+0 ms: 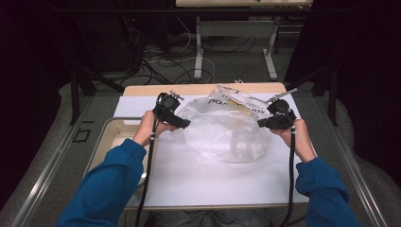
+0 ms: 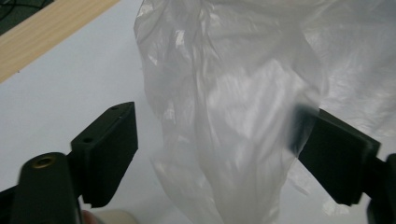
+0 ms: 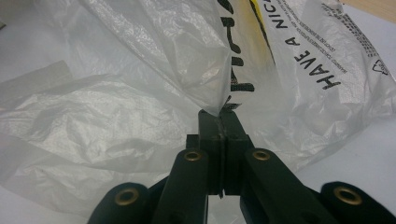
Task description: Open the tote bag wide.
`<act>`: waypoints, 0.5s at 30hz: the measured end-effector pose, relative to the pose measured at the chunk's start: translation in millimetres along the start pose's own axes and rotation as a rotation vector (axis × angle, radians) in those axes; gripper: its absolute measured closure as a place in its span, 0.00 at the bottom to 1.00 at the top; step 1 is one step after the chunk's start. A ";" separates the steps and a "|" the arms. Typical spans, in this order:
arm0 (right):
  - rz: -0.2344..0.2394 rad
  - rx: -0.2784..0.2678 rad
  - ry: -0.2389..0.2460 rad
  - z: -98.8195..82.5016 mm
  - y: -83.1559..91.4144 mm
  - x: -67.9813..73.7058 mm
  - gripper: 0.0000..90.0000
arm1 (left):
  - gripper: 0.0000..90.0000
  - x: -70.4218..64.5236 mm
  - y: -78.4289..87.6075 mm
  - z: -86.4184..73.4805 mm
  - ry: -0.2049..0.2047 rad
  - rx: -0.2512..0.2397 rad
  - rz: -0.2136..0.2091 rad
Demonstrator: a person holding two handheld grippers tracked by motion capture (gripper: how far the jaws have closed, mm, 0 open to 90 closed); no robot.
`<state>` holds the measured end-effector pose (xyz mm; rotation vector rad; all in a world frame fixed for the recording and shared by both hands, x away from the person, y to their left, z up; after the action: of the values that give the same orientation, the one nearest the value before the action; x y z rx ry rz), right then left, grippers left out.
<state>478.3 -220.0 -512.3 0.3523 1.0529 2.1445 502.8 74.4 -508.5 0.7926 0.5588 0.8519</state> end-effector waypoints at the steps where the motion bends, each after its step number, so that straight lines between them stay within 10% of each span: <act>1: 0.005 0.001 0.000 0.0 0.1 1.0 1.00 | 0.18 0.0 5.4 -1.7 -0.001 -0.004 -0.008; 10: 0.001 0.005 0.007 2.8 -0.9 5.7 1.00 | 0.06 3.8 40.7 -23.6 -0.011 -0.030 -0.008; 15: 0.000 0.007 0.008 2.5 -0.8 7.3 1.00 | 0.04 17.9 49.8 -45.6 -0.026 -0.002 0.094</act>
<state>474.8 -213.1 -511.8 0.3471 1.0656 2.1446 458.2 127.2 -498.0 0.8324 0.5007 0.9275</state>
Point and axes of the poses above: each handheld gripper's, and its own axes: y roughly backward along the jaws, z roughly out of its top, x roughly to its left, the point moved 10 cm from there along -y, roughly forward along the jaws, and after that the axes turned 13 degrees about y, right-handed, at the moved point
